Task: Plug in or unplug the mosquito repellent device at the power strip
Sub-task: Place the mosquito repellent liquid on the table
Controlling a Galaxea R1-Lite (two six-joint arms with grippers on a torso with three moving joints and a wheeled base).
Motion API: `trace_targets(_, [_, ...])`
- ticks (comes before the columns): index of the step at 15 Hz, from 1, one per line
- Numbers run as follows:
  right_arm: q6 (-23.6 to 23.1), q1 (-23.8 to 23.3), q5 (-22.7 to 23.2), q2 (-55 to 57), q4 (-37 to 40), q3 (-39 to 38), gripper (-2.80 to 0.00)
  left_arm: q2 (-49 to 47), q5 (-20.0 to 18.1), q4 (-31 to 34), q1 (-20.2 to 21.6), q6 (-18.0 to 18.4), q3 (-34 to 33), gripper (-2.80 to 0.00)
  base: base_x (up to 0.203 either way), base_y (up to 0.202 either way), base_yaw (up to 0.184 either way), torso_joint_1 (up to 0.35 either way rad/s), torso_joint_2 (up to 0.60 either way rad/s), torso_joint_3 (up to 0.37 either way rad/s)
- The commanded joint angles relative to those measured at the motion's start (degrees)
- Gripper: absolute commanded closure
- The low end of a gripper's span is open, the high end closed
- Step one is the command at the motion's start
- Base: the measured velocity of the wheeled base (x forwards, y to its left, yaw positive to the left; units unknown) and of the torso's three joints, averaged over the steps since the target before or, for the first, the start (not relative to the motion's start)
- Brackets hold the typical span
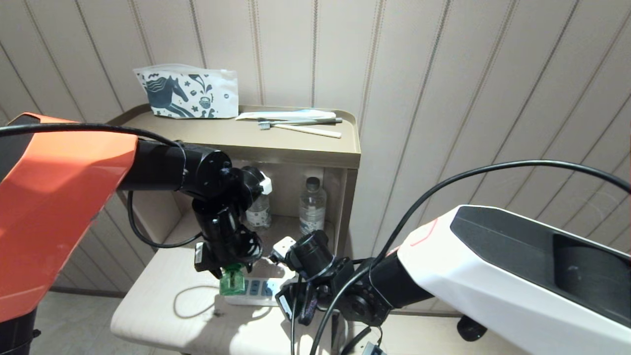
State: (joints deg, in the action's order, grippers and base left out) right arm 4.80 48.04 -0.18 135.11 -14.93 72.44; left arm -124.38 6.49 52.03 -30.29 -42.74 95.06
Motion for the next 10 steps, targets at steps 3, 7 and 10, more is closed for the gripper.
trace_targets(3, [0.1,-0.1,0.0,-0.3,0.1,-0.5,0.00,0.6,-0.1,0.2,0.1,-0.2,-1.2,0.00,0.000,0.000,0.000,0.000,0.00,0.000])
trace_targets(7, [0.1,-0.5,0.0,-3.4,0.2,-1.2,0.00,8.9,0.2,0.3,0.2,0.0,-4.2,0.00,0.000,0.000,0.000,0.000,0.00,0.000])
trace_targets(10, [-0.3,-0.7,0.0,-5.8,0.2,-1.8,0.00,18.1,0.6,0.3,0.2,0.4,-9.4,0.00,0.000,0.000,0.000,0.000,0.00,0.000])
